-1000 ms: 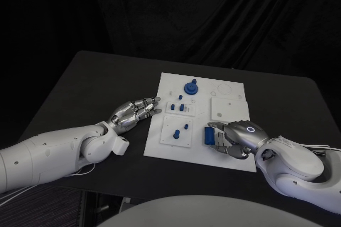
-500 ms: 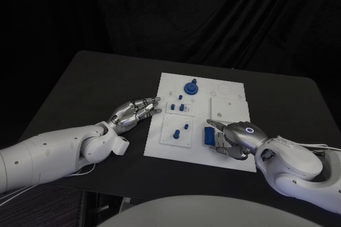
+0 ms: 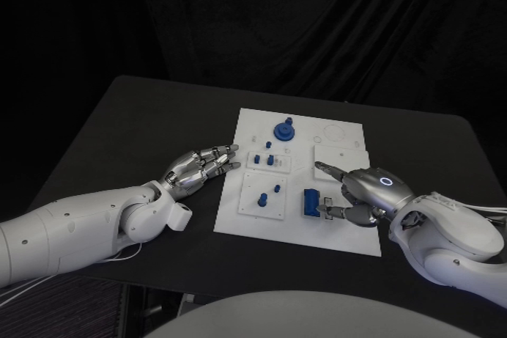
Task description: Assemble the parts on the task board
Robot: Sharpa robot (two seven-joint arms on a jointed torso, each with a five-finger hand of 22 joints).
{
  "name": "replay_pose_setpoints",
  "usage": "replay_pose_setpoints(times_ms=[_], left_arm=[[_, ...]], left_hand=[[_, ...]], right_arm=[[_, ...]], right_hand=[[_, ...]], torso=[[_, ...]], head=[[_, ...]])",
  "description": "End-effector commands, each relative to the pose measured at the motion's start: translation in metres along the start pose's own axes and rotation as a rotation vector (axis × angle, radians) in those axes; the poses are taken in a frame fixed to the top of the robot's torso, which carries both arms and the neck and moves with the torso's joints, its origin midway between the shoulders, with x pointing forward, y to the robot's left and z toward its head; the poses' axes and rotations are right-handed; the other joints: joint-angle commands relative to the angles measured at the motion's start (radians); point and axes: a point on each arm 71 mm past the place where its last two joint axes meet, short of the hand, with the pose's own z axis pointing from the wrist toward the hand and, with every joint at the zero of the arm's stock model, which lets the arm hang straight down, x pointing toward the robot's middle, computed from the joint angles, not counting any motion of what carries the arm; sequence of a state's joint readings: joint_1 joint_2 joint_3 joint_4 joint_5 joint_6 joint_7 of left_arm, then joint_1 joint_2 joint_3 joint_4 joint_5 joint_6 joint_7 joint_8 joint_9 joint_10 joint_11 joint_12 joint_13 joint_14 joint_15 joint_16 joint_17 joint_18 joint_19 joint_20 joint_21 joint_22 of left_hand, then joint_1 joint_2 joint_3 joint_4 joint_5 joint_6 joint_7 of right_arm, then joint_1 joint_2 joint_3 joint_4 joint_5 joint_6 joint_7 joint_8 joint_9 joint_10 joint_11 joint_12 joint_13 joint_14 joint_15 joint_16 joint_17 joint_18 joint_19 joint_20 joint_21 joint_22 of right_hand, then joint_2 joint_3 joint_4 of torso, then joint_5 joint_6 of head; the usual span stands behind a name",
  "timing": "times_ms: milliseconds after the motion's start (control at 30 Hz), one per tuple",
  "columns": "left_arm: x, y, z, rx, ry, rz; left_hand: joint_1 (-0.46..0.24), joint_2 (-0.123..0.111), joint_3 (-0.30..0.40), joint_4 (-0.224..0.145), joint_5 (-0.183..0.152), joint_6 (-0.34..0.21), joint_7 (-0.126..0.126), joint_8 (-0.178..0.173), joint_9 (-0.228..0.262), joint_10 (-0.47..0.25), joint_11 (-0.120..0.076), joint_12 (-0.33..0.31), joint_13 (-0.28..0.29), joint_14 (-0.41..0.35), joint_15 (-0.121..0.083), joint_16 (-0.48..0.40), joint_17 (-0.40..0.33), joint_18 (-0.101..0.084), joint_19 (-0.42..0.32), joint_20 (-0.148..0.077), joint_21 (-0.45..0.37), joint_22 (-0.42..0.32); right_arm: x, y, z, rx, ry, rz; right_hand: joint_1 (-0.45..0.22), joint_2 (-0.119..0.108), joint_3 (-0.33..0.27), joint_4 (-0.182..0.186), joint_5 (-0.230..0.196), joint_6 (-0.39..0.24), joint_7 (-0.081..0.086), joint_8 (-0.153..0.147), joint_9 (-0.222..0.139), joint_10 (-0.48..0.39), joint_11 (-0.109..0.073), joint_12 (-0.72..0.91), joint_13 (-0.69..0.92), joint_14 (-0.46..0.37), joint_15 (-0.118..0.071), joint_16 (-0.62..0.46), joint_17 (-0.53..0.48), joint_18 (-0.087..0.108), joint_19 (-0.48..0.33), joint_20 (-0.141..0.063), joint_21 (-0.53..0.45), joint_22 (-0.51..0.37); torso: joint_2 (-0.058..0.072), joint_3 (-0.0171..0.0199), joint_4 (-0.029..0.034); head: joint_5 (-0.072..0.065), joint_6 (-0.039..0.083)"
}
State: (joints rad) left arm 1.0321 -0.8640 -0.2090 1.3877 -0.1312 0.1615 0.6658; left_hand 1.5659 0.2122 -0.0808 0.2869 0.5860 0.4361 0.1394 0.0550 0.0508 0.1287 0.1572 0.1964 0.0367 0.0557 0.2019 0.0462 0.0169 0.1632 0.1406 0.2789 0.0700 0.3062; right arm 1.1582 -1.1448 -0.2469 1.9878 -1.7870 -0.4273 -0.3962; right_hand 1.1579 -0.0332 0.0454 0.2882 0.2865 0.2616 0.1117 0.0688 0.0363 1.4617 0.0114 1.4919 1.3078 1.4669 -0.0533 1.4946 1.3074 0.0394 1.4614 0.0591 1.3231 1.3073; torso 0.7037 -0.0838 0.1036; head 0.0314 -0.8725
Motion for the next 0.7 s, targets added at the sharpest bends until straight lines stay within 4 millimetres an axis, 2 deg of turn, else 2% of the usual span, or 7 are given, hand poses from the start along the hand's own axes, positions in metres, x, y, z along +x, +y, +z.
replay_pose_setpoints(times_ms=[33,267,300,367,500,567,700], left_arm=[[0.001,0.006,-0.002,-0.027,-0.001,-0.002],[0.001,0.006,-0.001,-0.027,0.000,-0.002],[0.001,0.006,-0.001,-0.027,0.001,-0.002],[0.002,0.006,-0.001,-0.027,0.001,-0.002],[0.001,0.006,-0.001,-0.026,0.000,-0.002],[0.001,0.006,-0.001,-0.027,0.000,-0.002],[0.001,0.006,-0.001,-0.027,0.000,-0.002]], left_hand=[[-0.007,-0.001,0.002,0.003,-0.005,-0.004,0.002,0.002,0.000,0.002,0.005,0.004,0.002,0.003,0.004,0.003,0.001,-0.013,0.001,0.006,0.001,0.000],[-0.008,-0.001,0.002,0.003,-0.005,-0.002,0.002,0.003,0.000,0.002,0.005,0.005,0.002,0.003,0.004,0.003,0.002,-0.013,0.001,0.006,0.001,0.001],[-0.008,-0.001,0.002,0.003,-0.004,-0.001,0.003,0.003,0.000,0.002,0.005,0.004,0.002,0.003,0.004,0.003,0.001,-0.013,0.001,0.006,0.001,0.001],[-0.008,-0.001,0.002,0.003,-0.004,-0.001,0.003,0.003,0.000,0.002,0.005,0.004,0.002,0.003,0.004,0.003,0.001,-0.013,0.001,0.006,0.001,0.001],[-0.008,-0.001,0.002,0.003,-0.004,-0.001,0.003,0.003,0.000,0.002,0.005,0.004,0.002,0.003,0.004,0.003,0.001,-0.013,0.001,0.006,0.001,0.001],[-0.008,0.000,0.002,0.003,-0.004,-0.001,0.003,0.003,0.000,0.002,0.005,0.004,0.002,0.003,0.004,0.003,0.001,-0.013,0.001,0.006,0.001,0.000],[-0.008,0.000,0.002,0.003,-0.004,-0.001,0.003,0.003,0.000,0.002,0.005,0.004,0.002,0.003,0.004,0.003,0.001,-0.013,0.001,0.006,0.001,0.000]], right_arm=[[-0.008,-0.005,-0.001,0.033,-0.007,0.113],[-0.014,-0.015,0.002,0.059,0.020,0.139],[-0.014,-0.015,0.003,0.058,0.022,0.138],[-0.014,-0.015,0.004,0.056,0.024,0.135],[-0.012,-0.013,0.008,0.035,0.016,0.109],[-0.011,-0.012,0.009,0.027,0.015,0.104],[-0.007,-0.010,0.009,0.016,0.016,0.103]], right_hand=[[-0.019,-0.003,0.004,0.004,0.000,0.042,0.007,0.013,0.006,0.016,0.009,0.005,0.167,0.058,0.007,-0.002,0.089,0.017,-0.001,0.003,-0.001,0.188],[0.007,-0.027,0.029,0.000,0.001,0.186,0.012,0.049,0.023,0.021,0.014,0.010,0.172,0.058,0.012,-0.002,0.089,0.017,0.000,0.010,0.001,0.189],[0.074,-0.035,0.049,-0.027,-0.001,0.382,0.013,0.114,0.054,0.027,0.014,0.015,0.178,0.057,0.012,-0.003,0.086,0.017,0.000,0.010,0.001,0.189],[0.078,-0.036,0.050,-0.027,-0.001,0.390,0.014,0.117,0.055,0.027,0.015,0.015,0.178,0.057,0.013,-0.003,0.086,0.017,0.000,0.010,0.000,0.189],[0.150,-0.057,0.050,-0.044,-0.004,0.483,0.008,0.224,0.111,0.081,0.012,0.059,0.235,0.058,0.011,-0.002,0.088,0.017,0.001,0.008,0.003,0.189],[0.162,-0.064,0.033,-0.040,-0.004,0.478,0.000,0.365,0.193,0.105,0.005,0.076,0.259,0.059,0.006,0.000,0.092,0.015,0.003,0.003,0.009,0.191],[0.160,-0.072,0.000,-0.004,-0.002,0.319,-0.035,0.884,0.557,0.109,-0.013,0.079,0.263,0.067,-0.007,0.011,0.114,0.009,0.017,-0.014,0.038,0.199]], torso=[[0.000,0.0008,-0.0002],[-0.001,0.0002,0.0002],[-0.001,-0.0002,0.0004],[-0.002,-0.0008,0.0008],[-0.003,-0.0035,0.0016],[-0.002,-0.0037,0.0017],[0.000,-0.0012,0.0012]], head=[[-0.001,0.000],[-0.003,0.000],[-0.003,0.000],[-0.003,0.000],[-0.001,0.000],[-0.001,0.000],[-0.002,0.000]])
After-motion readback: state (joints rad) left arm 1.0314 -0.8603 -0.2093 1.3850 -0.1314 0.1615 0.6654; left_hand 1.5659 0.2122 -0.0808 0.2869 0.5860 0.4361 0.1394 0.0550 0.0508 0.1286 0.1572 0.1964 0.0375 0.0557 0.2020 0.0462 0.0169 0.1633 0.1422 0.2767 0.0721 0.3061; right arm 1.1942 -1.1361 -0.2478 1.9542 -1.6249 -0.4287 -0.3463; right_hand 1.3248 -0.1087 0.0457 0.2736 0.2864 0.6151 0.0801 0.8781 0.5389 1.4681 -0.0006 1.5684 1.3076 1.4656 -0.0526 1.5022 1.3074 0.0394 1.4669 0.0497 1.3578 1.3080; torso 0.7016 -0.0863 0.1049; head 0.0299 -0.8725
